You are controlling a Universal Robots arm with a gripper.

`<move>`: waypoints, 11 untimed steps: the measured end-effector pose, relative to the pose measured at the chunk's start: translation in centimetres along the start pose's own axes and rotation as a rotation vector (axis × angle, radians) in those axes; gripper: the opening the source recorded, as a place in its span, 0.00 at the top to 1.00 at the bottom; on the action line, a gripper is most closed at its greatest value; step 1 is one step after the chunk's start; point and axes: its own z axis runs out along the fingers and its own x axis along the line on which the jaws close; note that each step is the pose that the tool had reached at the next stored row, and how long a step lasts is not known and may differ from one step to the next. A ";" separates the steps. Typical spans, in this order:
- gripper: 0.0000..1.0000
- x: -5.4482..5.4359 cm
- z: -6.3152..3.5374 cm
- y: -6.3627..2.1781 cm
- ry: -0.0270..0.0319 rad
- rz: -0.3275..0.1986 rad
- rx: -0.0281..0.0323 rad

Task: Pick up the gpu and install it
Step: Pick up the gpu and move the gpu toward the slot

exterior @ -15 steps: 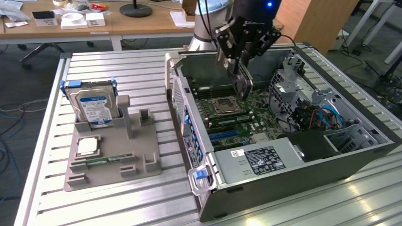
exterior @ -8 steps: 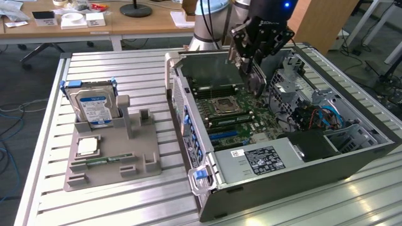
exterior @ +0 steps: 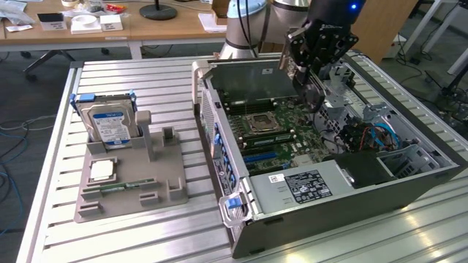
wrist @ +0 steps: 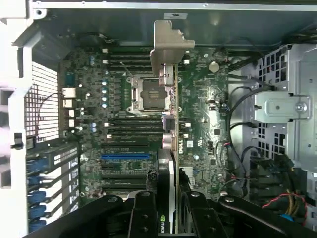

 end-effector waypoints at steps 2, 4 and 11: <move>0.73 -0.6 0.04 0.02 -0.0001 0.000 0.0000; 0.73 -1.1 0.07 0.04 -0.0001 0.000 0.0000; 0.73 -3.2 0.22 0.16 -0.0001 0.001 0.0001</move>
